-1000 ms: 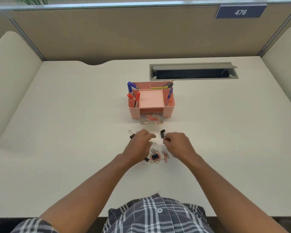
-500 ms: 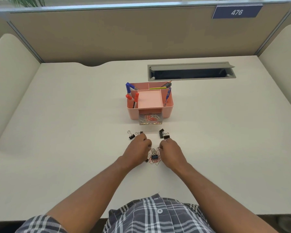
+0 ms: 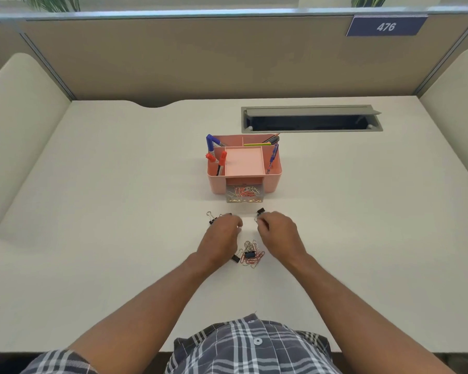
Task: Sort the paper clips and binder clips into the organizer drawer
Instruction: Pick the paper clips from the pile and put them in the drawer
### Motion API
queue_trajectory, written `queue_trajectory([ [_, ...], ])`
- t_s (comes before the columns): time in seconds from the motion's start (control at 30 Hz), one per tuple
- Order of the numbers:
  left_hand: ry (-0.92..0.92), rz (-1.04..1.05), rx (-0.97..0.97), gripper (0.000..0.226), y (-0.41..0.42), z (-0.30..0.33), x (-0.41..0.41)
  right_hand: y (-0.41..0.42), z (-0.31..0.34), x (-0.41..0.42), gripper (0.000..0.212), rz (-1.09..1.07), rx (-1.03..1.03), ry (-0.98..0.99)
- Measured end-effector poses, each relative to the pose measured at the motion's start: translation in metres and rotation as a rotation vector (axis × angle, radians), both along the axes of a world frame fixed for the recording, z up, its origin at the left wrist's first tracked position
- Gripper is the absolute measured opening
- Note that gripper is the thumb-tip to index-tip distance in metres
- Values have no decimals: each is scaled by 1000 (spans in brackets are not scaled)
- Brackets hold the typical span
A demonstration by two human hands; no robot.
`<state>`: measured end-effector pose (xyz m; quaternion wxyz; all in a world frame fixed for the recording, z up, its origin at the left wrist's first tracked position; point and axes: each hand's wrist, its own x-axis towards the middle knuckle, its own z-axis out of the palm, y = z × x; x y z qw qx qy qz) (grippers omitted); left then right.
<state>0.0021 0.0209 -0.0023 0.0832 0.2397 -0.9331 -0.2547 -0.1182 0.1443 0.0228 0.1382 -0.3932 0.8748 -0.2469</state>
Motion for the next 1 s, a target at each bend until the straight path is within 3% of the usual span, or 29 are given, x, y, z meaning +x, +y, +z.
queue_trajectory([
  [0.17, 253, 109, 27, 13, -22, 45, -31, -29, 37, -22, 20, -14, -232, 14],
  [0.43, 219, 148, 135, 15, -42, 66, -56, -64, 53, -37, 28, 54, -152, 41],
  [0.63, 320, 87, 127, 14, -34, 49, -22, -36, 43, -24, 17, 44, -183, -5],
  [0.73, 252, 86, 178, 17, -21, 27, 8, -14, 22, -11, 19, 95, 56, -77],
  [0.83, 55, 33, 171, 31, -7, 3, 37, 7, -3, 6, 37, 183, 281, -155],
  [0.9, -36, -5, 151, 39, 0, -7, 52, 18, -18, 20, 43, 238, 305, -136],
  [1.0, -54, -48, 83, 34, 6, -14, 58, 24, -31, 33, 35, 246, 198, -84],
])
